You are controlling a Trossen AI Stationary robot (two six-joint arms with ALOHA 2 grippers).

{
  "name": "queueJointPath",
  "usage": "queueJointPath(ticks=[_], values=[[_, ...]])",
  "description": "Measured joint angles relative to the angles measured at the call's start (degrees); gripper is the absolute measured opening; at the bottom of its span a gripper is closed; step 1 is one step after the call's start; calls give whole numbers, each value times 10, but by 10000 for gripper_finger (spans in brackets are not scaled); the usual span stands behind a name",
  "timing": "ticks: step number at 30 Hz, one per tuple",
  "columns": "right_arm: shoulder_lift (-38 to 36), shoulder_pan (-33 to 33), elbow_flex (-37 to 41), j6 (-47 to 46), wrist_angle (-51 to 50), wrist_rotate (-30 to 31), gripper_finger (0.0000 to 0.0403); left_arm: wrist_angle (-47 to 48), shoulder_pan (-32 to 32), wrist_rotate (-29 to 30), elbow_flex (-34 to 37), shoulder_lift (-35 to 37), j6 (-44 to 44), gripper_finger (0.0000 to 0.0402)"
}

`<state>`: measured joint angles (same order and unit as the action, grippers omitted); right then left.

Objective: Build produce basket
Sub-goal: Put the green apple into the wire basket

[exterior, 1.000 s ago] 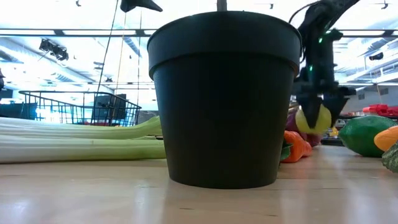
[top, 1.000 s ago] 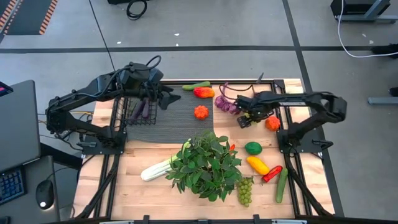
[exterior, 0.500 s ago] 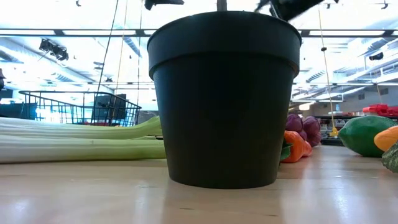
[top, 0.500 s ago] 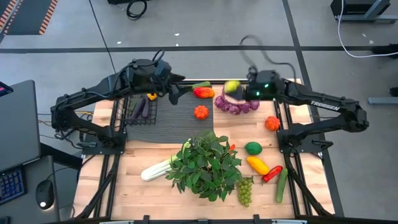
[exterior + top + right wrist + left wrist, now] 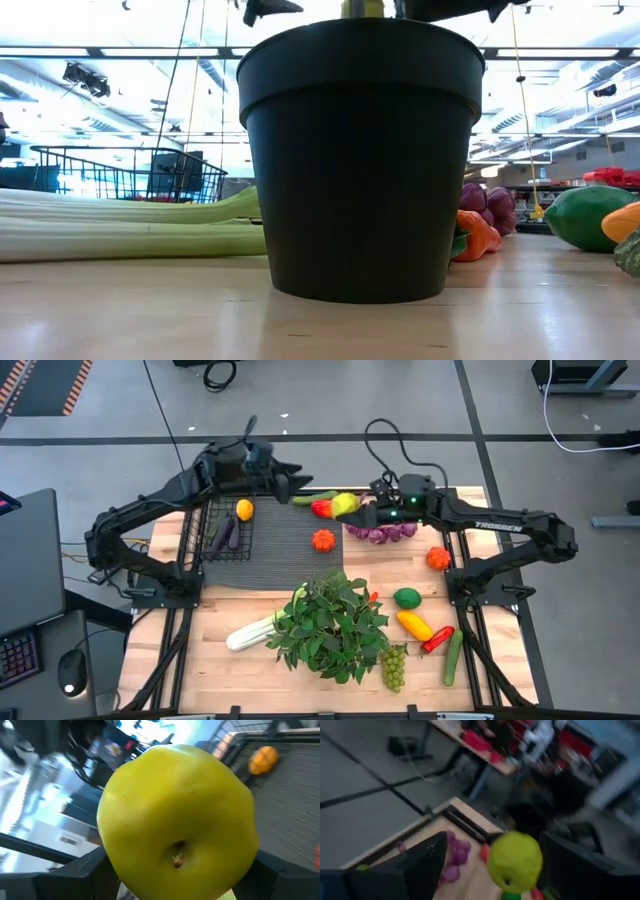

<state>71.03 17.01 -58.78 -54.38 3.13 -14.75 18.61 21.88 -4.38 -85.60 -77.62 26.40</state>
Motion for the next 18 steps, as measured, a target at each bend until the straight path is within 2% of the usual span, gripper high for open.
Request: queueJointPath(ticks=[4, 8, 11, 18], values=[[27, -1, 0, -39, 68, -10, 300, -7, -16, -15, 0, 0, -118, 325], [49, -1, 0, -57, 96, -34, 299, -12, -31, 37, 0, 0, -238, 325], [59, -1, 0, -74, 102, -52, 299, -10, -34, 70, 0, 0, -264, 325], [57, 8, 1, -89, 110, -59, 298, 63, -38, 72, 0, 0, -291, 325]])
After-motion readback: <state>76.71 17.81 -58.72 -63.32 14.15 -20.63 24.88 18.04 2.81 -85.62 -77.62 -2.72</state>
